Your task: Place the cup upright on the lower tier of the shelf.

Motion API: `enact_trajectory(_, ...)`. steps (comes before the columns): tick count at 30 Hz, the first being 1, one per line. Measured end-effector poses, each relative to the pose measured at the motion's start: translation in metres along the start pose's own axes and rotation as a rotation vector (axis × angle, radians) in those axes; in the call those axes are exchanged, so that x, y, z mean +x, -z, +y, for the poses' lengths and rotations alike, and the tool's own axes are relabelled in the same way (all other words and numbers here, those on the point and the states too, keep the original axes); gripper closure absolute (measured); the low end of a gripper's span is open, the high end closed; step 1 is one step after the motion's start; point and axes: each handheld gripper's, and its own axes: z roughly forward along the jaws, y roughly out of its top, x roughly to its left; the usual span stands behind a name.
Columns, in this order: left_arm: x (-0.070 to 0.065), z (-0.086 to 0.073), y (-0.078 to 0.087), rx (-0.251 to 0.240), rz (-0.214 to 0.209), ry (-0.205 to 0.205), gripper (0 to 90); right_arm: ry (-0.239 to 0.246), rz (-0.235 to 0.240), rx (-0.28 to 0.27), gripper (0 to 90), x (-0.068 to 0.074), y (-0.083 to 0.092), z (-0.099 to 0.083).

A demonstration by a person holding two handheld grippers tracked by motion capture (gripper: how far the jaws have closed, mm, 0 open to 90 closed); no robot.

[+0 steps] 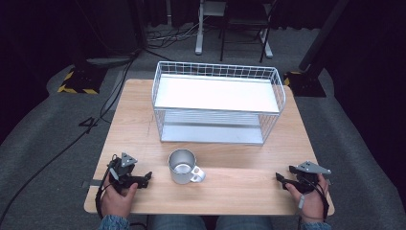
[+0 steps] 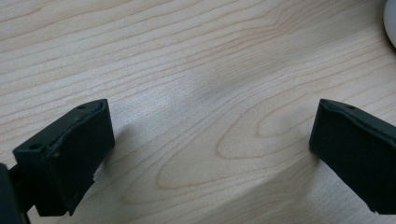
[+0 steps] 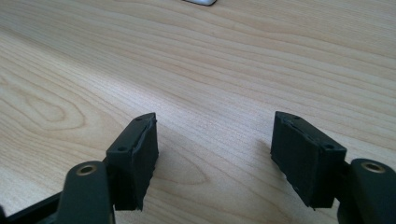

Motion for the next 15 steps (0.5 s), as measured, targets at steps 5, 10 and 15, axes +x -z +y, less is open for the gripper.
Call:
enact_trajectory(5,0.0000,0.0000,0.0001,0.001,0.000,0.001,0.3,-0.001,0.002,0.000,32.2,-0.0002,0.0000,0.0000)
enact_trajectory(10,0.0001,0.0003,-0.0001,0.002,0.001,0.001,0.3,0.010,0.015,0.000,32.2,-0.0020,-0.0002,0.0001)
enact_trajectory(15,0.0000,0.0002,-0.0001,0.002,0.001,0.001,0.3,0.010,0.018,0.002,32.3,-0.0025,0.0001,0.0001)
